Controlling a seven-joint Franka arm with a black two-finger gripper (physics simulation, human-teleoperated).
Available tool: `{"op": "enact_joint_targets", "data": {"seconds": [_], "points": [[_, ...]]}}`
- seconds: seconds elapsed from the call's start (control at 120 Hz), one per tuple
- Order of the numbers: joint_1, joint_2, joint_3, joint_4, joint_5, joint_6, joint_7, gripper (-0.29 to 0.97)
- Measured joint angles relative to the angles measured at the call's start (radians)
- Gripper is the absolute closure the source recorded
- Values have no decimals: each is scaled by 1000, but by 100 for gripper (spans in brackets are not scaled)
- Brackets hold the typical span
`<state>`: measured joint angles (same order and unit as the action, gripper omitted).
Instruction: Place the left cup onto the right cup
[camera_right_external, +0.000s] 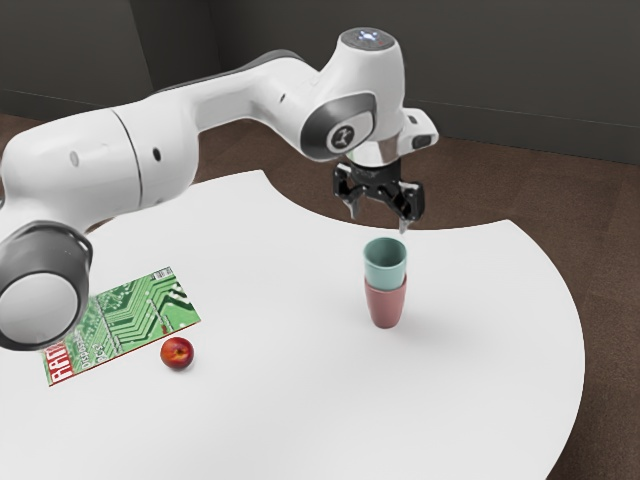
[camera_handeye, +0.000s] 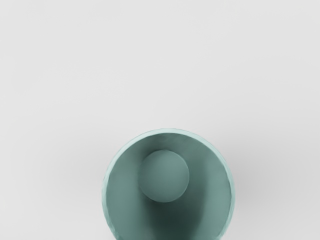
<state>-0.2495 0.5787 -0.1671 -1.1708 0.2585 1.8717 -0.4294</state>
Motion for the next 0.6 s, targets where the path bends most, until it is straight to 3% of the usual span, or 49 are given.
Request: {"op": "enact_joint_targets", "data": {"seconds": [0.308,0.6], "points": [[-16,-234,89,-191,-6,-93,77,1],[-16,-433,186,-421,-71,-101,176,0]]}}
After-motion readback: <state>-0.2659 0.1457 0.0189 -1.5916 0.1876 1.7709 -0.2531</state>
